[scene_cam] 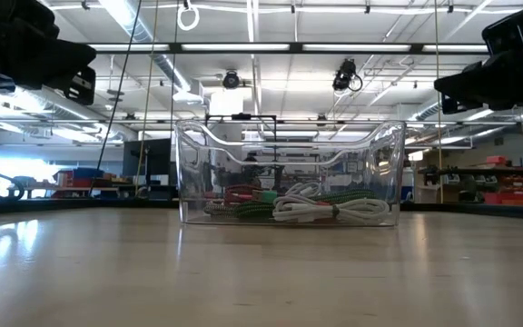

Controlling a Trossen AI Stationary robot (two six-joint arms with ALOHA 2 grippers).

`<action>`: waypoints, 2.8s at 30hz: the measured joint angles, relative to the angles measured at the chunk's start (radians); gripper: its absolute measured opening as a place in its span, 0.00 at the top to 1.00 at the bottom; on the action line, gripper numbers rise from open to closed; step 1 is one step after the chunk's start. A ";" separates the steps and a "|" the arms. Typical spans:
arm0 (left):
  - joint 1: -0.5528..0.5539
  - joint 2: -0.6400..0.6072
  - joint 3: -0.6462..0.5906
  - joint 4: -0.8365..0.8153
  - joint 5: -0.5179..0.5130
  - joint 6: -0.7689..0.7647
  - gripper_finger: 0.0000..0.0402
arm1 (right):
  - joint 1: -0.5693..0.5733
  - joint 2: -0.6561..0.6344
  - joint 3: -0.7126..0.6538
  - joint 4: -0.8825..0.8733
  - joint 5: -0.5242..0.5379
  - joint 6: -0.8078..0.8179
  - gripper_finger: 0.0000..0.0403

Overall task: Pick and place USB-C Cables
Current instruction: Return to home position

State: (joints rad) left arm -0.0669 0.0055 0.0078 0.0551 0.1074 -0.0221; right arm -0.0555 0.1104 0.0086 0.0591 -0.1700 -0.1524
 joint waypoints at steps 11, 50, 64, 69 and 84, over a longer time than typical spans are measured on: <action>0.000 0.000 0.000 0.000 0.000 -0.097 0.94 | 0.000 0.000 0.000 -0.010 -0.006 0.105 0.97; 0.000 0.000 -0.001 0.001 -0.001 -0.097 0.94 | 0.000 0.001 0.000 -0.009 -0.006 0.105 0.97; 0.000 0.000 -0.001 0.001 -0.001 -0.096 0.94 | 0.000 0.001 0.000 -0.009 -0.006 0.105 0.97; 0.000 0.000 -0.001 0.001 -0.001 -0.096 0.94 | 0.000 0.001 0.000 -0.009 -0.006 0.105 0.97; 0.000 0.000 -0.001 0.001 -0.001 -0.097 0.94 | 0.000 0.001 0.000 -0.009 -0.006 0.105 0.97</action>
State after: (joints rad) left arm -0.0669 0.0055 0.0067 0.0559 0.1066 -0.1191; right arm -0.0553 0.1112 0.0086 0.0500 -0.1764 -0.0471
